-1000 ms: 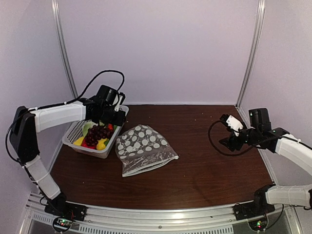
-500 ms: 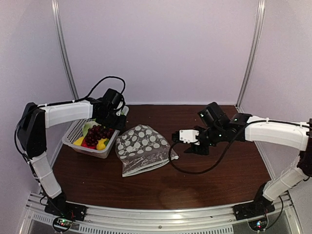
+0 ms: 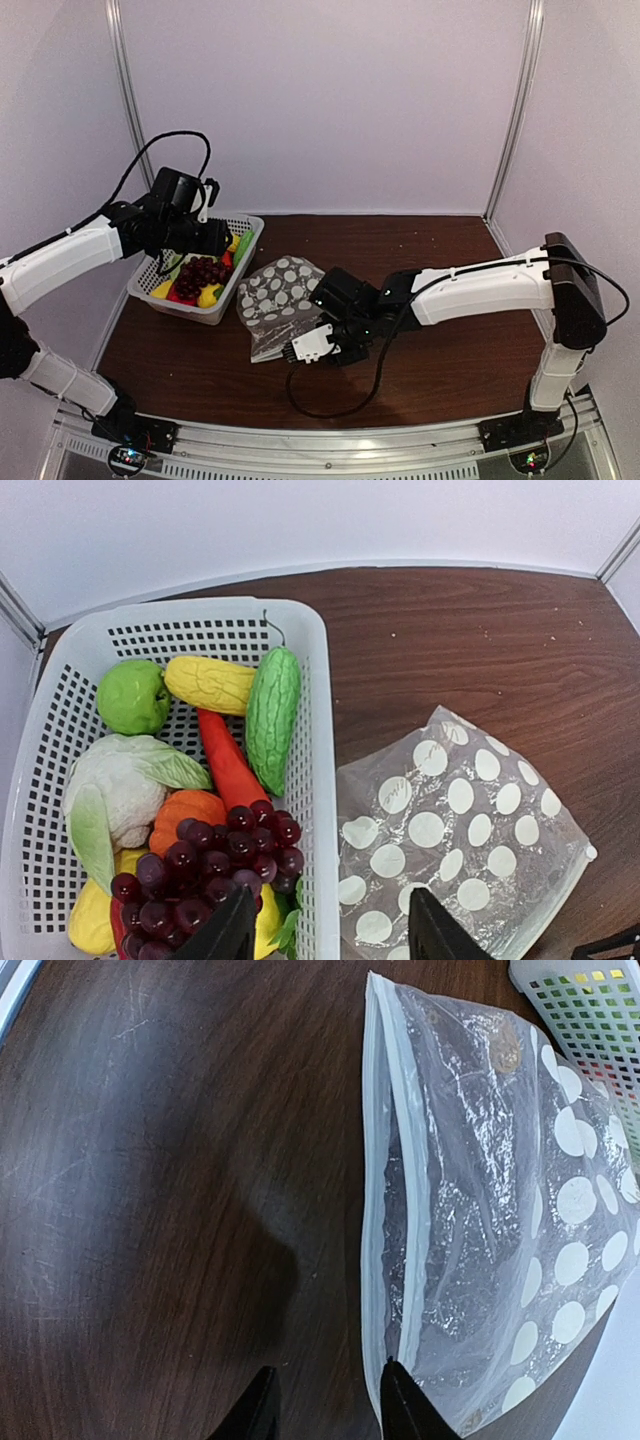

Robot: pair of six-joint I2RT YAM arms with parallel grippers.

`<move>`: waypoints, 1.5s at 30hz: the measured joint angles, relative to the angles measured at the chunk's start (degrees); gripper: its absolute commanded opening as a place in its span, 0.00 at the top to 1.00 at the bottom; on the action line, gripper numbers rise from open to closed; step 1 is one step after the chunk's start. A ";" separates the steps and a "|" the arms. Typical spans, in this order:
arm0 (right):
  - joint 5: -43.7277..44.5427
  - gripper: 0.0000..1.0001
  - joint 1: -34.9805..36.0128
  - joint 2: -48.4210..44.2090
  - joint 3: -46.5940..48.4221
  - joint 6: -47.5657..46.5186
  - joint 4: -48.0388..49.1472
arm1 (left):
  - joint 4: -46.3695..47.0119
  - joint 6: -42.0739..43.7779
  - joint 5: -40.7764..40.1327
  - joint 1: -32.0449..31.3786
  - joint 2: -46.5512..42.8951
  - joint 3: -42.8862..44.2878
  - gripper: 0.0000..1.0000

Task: Place the food in the zip-top bag and seal the zipper
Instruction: Pick up the zipper food storage bag from the center of the board.

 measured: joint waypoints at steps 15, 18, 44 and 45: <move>11.28 0.62 1.14 8.48 2.12 2.38 7.52 | 0.04 -0.72 -1.22 0.00 -3.45 -3.96 0.46; 13.09 0.69 1.14 9.55 2.14 2.95 8.96 | 0.55 -0.72 -1.68 0.00 -4.22 -4.15 0.46; 9.57 1.00 -5.51 -6.08 10.67 13.16 -2.16 | 15.85 8.96 18.73 -0.11 -13.33 -17.31 0.43; 8.52 1.00 -6.14 -6.40 11.98 13.64 -4.07 | 17.00 9.81 20.72 -0.15 -14.71 -18.53 0.42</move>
